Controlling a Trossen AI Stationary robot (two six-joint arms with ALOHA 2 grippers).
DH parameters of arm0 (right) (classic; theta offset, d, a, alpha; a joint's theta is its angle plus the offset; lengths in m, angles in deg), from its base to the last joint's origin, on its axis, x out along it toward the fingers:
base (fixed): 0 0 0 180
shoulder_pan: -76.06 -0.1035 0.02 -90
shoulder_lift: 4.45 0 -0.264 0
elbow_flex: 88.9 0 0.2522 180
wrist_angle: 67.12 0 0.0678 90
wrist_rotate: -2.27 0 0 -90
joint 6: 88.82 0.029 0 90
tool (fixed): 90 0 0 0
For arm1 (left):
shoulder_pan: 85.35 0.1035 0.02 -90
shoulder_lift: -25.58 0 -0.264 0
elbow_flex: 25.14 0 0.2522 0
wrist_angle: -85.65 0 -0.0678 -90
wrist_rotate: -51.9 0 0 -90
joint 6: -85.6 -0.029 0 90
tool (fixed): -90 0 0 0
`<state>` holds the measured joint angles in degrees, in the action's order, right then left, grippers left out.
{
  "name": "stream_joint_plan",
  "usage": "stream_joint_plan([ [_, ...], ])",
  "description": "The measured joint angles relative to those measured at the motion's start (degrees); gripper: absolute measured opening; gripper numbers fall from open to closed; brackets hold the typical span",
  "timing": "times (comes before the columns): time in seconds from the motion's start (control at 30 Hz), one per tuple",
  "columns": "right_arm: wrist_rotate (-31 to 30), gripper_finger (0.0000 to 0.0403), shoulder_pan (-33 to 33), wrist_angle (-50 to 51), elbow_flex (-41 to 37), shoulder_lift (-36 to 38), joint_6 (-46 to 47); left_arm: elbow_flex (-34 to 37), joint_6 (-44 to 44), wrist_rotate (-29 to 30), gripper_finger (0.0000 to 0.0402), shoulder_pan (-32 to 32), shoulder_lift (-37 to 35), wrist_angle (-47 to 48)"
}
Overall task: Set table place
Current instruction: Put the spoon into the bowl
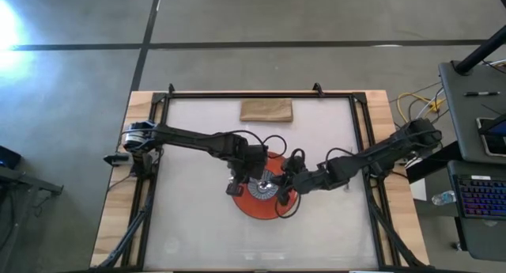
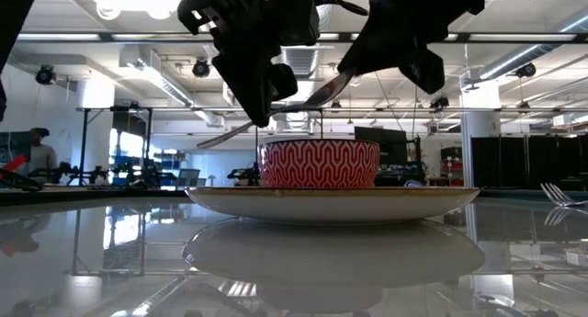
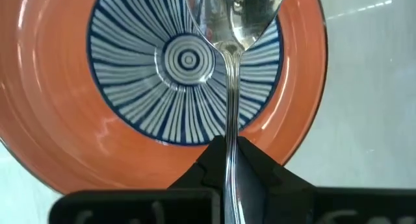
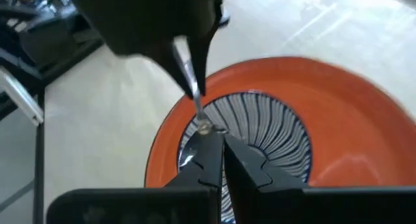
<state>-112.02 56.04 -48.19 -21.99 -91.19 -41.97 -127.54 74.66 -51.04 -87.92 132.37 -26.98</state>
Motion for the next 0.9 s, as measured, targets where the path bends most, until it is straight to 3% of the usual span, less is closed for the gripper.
stream_joint_plan([
  [0.23,4.6,0.0008,0.6,-0.2,0.0,-3.5,0.1,-0.1,0.0,-0.1,0.0000,0.0,0.0,-1.1],
  [0.9,7.4,0.0008,0.6,-2.6,0.0,-8.3,3.1,0.8,0.1,2.5,0.0000,2.3,0.0,-0.3],
])
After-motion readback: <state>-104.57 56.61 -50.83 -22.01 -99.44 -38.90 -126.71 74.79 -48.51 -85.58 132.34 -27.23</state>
